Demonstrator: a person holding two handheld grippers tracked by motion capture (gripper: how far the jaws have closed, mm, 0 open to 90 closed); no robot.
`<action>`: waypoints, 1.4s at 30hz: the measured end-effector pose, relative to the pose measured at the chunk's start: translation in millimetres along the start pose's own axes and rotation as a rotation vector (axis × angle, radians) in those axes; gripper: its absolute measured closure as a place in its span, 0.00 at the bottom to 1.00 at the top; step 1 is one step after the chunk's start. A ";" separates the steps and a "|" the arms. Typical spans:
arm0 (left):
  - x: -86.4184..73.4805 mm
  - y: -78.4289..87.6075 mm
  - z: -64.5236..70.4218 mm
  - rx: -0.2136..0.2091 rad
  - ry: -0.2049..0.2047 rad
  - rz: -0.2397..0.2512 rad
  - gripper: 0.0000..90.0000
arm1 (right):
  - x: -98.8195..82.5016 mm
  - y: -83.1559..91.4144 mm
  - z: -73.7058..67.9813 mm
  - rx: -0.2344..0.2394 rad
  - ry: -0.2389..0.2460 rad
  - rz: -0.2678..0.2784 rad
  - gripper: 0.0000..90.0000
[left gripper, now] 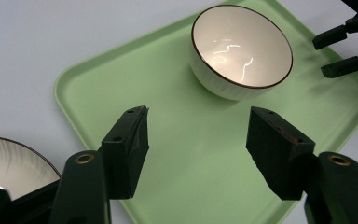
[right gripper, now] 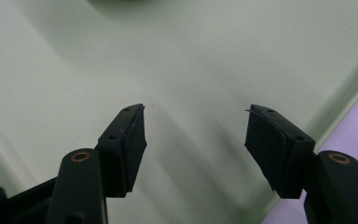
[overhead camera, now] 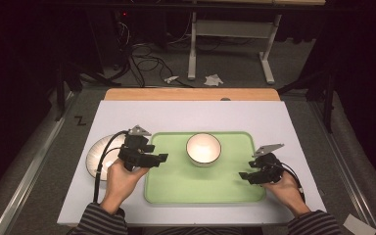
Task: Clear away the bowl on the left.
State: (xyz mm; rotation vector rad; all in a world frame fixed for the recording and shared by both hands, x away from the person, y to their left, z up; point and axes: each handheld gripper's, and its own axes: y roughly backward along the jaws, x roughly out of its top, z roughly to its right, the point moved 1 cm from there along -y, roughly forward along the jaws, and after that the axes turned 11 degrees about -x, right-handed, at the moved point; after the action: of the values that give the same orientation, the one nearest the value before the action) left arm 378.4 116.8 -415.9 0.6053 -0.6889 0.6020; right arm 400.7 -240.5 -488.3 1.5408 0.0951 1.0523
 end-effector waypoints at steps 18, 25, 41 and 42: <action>-16.4 -3.2 -11.3 0.019 0.024 -0.027 0.43 | 0.2 0.5 0.1 -0.006 -0.003 0.011 0.44; -20.4 -5.4 -13.2 0.024 0.026 -0.032 0.43 | 0.2 0.5 0.1 -0.006 -0.003 0.011 0.44; -26.2 -12.1 -20.5 0.030 0.038 -0.050 0.43 | 0.3 0.3 -1.2 -0.009 -0.007 0.004 0.44; -26.7 -12.9 -21.1 0.031 0.040 -0.053 0.43 | 0.3 0.3 -1.0 -0.009 -0.003 0.003 0.44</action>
State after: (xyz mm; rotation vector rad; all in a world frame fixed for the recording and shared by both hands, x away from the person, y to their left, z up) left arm 378.9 114.5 -452.2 0.6365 -0.6251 0.5754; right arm 400.1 -239.6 -488.0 1.5353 0.0858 1.0514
